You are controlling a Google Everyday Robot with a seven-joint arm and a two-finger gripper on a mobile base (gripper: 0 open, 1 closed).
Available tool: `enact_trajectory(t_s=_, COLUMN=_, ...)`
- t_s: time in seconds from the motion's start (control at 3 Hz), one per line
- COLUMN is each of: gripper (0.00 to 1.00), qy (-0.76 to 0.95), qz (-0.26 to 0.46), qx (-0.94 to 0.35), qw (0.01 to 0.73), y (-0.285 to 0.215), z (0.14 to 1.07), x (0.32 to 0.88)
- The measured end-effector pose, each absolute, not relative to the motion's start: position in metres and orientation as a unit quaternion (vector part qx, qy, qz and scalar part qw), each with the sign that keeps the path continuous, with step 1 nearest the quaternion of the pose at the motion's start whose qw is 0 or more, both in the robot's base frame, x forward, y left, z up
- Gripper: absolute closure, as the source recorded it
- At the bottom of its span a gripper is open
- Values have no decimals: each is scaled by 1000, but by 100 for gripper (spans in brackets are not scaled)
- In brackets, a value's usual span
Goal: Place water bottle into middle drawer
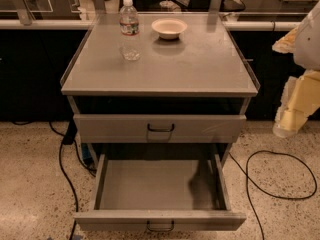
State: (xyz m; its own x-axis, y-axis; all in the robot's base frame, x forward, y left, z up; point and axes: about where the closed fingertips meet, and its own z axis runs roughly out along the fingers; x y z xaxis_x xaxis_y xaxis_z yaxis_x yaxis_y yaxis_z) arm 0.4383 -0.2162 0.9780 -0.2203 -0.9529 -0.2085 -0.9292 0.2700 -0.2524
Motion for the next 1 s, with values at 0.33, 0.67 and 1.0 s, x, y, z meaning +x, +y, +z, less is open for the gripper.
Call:
enact_trajectory(t_s=0.33, gripper=0, qy=780, qz=-37, qx=-603, qw=162, y=-216, z=978, x=438)
enact_trajectory(t_s=0.67, gripper=0, qy=784, qz=-28, qx=-597, qw=170, y=-218, z=977, x=440)
enact_trajectory(t_s=1.0, gripper=0, qy=785, qz=-3, qx=-596, qw=171, y=-215, z=970, x=447)
